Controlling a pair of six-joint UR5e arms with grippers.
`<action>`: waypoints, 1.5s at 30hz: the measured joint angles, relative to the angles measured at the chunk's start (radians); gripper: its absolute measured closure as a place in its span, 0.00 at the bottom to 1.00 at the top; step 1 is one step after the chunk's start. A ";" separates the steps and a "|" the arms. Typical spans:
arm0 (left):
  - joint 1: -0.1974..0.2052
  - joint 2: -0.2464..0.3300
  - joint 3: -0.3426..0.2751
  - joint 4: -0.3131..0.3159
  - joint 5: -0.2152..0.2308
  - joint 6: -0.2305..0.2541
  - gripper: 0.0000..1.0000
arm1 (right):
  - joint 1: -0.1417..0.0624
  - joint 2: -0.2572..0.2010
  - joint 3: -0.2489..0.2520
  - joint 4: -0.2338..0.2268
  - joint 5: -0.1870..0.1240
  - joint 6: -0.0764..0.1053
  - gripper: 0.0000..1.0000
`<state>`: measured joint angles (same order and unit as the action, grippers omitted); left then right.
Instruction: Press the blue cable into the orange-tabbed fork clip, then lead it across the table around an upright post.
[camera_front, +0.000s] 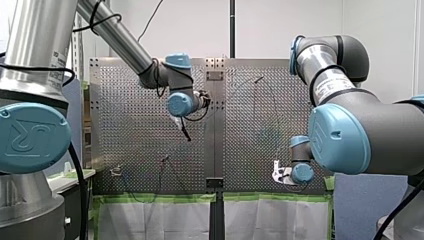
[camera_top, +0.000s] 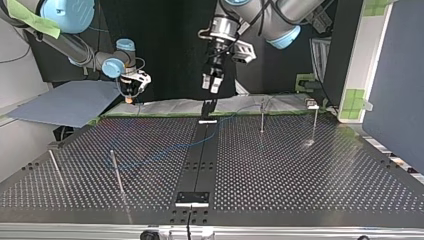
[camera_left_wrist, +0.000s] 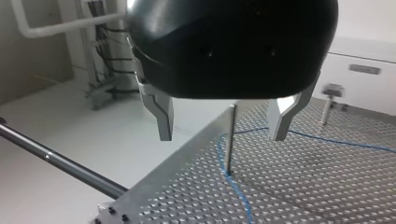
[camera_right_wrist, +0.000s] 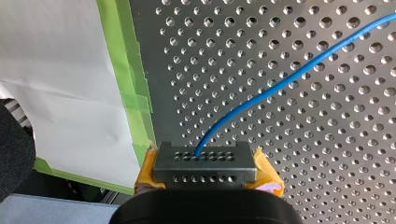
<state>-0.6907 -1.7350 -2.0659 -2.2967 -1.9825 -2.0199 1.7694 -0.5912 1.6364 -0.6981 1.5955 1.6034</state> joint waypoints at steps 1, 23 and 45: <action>0.000 0.000 -0.009 0.000 0.000 0.001 0.00 | 0.000 0.000 0.000 0.000 0.000 0.000 1.00; 0.023 -0.004 -0.234 0.017 -0.018 0.012 0.00 | 0.002 0.000 -0.002 0.000 0.000 0.000 1.00; 0.079 -0.045 -0.367 0.183 0.083 0.109 0.00 | 0.004 0.000 -0.005 0.003 -0.002 0.000 1.00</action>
<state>-0.6115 -1.7802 -2.4333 -2.1136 -1.8998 -1.9111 1.7738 -0.5913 1.6316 -0.6952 1.5939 1.6033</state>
